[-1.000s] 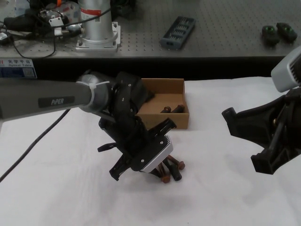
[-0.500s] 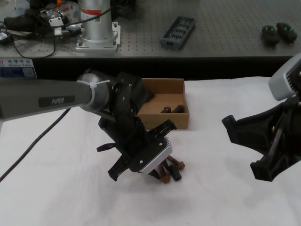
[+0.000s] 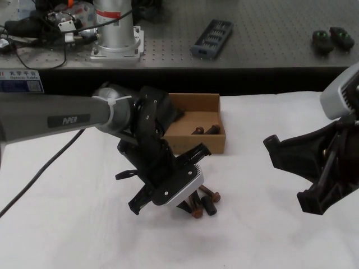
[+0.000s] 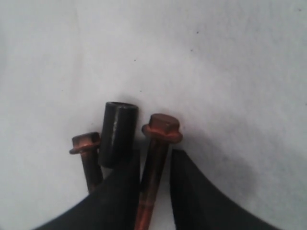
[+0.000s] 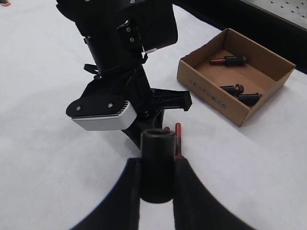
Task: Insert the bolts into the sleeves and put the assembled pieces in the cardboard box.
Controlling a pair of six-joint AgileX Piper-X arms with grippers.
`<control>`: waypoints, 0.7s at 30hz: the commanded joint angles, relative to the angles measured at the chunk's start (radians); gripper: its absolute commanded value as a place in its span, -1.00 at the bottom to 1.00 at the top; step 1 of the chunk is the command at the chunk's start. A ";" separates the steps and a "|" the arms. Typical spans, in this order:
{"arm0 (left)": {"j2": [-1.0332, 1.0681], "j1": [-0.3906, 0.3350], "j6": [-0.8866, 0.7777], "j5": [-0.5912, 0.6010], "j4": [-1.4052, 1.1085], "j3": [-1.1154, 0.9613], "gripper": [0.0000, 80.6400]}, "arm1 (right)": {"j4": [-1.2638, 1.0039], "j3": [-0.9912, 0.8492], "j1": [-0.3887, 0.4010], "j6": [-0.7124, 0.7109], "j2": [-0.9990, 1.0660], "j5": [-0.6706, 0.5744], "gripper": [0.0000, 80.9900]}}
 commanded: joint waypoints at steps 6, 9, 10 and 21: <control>0.055 -0.018 0.017 -0.040 0.004 0.018 -0.67 | -0.017 -0.003 0.001 0.001 -0.007 -0.014 -0.95; 0.055 -0.022 0.012 -0.040 0.017 0.018 -0.69 | -0.017 -0.003 0.001 0.001 -0.007 -0.014 -0.95; 0.055 -0.023 0.012 -0.040 0.018 0.018 -0.74 | -0.017 -0.003 0.001 0.001 -0.007 -0.014 -0.95; 0.052 -0.060 -0.134 -0.040 0.016 0.018 -0.99 | -0.016 -0.003 0.001 0.001 -0.018 -0.014 -0.95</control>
